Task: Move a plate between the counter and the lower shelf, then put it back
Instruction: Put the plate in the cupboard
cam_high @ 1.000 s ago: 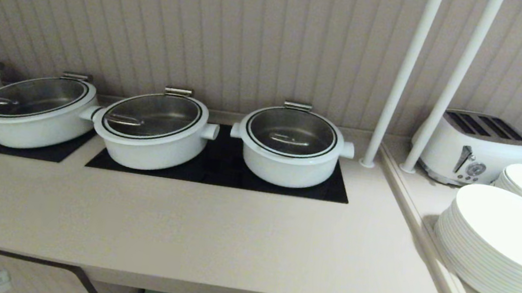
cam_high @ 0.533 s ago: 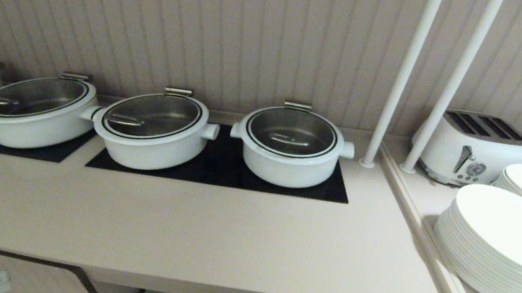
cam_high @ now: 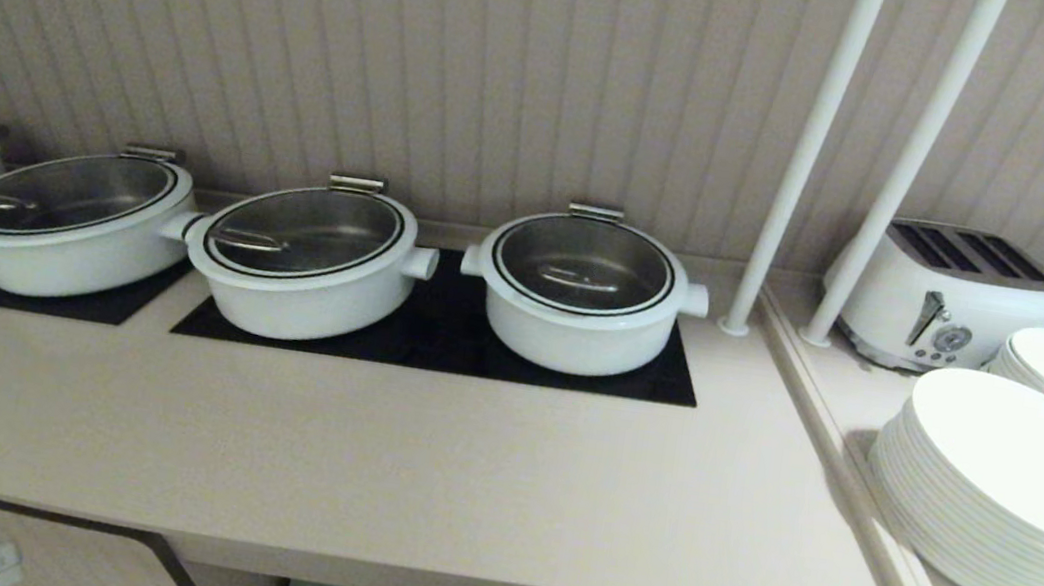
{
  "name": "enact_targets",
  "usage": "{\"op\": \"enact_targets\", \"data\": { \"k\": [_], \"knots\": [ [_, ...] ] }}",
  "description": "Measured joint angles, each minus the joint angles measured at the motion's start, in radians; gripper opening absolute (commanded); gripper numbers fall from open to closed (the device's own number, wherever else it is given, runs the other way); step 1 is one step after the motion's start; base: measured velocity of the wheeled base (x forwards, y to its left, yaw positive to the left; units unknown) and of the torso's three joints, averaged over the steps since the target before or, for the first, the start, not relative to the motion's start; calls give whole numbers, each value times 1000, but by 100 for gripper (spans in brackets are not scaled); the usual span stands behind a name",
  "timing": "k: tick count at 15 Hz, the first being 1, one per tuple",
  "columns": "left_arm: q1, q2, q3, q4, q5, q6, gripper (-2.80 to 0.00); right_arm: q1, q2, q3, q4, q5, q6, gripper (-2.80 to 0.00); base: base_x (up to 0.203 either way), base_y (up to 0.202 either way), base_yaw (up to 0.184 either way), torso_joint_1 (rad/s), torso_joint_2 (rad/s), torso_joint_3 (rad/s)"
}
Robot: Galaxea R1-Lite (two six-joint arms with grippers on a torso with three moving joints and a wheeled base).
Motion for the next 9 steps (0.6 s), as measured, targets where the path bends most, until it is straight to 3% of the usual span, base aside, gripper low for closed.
{"op": "enact_targets", "data": {
  "k": [9],
  "knots": [
    [0, 1, 2, 0, -2, 0, -280, 0, 0, 0, 0, 0, 0, -280, 0, 0, 0, -39, 96, 49]
  ]
}}
